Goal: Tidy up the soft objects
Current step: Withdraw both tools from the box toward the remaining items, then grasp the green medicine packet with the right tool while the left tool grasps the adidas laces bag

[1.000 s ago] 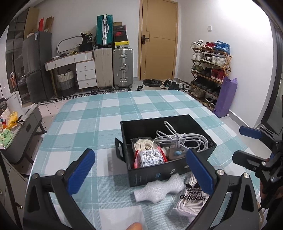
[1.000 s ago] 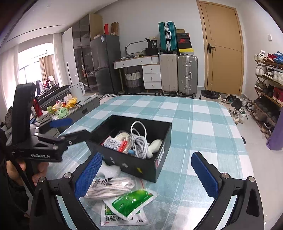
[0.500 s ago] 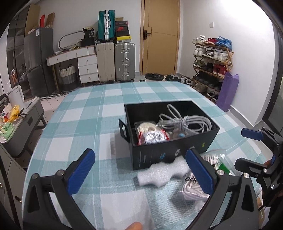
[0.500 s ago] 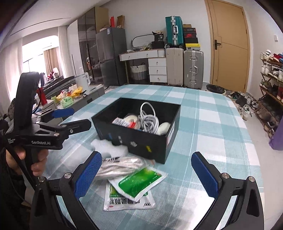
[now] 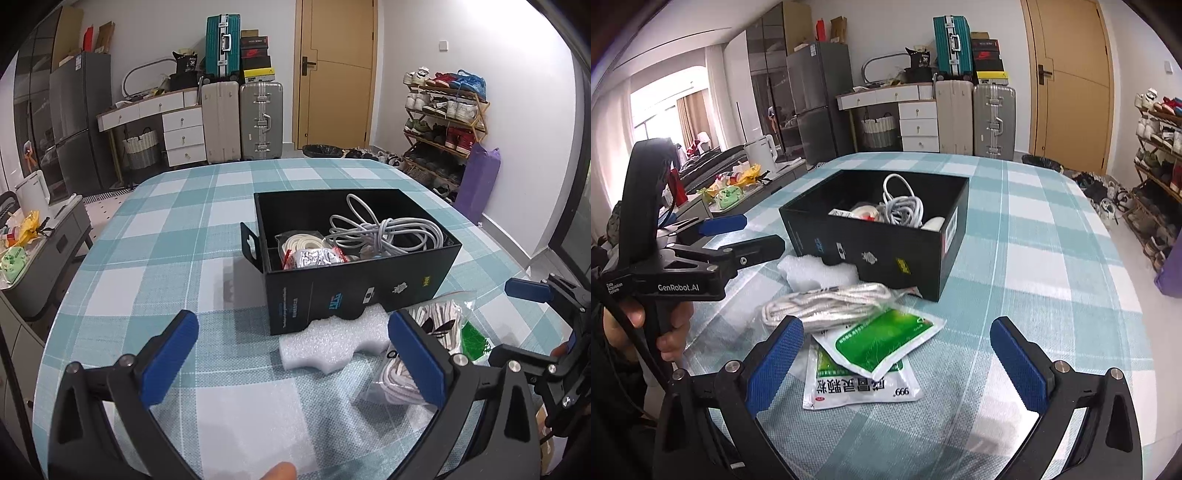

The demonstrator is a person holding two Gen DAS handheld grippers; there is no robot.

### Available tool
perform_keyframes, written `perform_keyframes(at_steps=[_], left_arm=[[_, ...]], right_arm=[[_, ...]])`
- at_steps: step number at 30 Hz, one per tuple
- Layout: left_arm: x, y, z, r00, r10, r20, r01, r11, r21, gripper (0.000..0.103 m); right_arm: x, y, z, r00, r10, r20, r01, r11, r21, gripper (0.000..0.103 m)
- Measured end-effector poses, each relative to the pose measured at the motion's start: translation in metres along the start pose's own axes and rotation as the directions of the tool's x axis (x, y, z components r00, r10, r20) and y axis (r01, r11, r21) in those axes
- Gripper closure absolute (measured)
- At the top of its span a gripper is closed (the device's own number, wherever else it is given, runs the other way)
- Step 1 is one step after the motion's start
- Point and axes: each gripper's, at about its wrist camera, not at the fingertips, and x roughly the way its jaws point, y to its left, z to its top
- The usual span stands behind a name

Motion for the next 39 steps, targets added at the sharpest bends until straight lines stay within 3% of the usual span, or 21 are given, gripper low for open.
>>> perform_keyframes(at_steps=[19, 27, 35, 39], left_arm=[[0.001, -0.004, -0.007, 1.000, 0.018, 0.022, -0.018, 1.000, 0.006, 0.000], [0.003, -0.005, -0.008, 1.000, 0.015, 0.027, -0.015, 1.000, -0.001, 0.000], [0.004, -0.004, -0.007, 1.000, 0.014, 0.028, -0.014, 1.000, -0.007, 0.000], [0.004, -0.005, -0.006, 0.999, 0.016, 0.027, -0.016, 1.000, -0.005, 0.000]], right_arm=[[0.029, 0.014, -0.016, 0.992, 0.026, -0.120, -0.027, 1.000, -0.006, 0.000], [0.044, 0.016, -0.018, 0.986, -0.018, -0.167, 0.015, 1.000, -0.016, 0.000], [0.050, 0.018, -0.017, 0.982, 0.013, -0.191, -0.015, 1.000, -0.012, 0.000], [0.052, 0.027, -0.019, 0.980, -0.021, -0.199, 0.012, 0.999, -0.047, 0.001]])
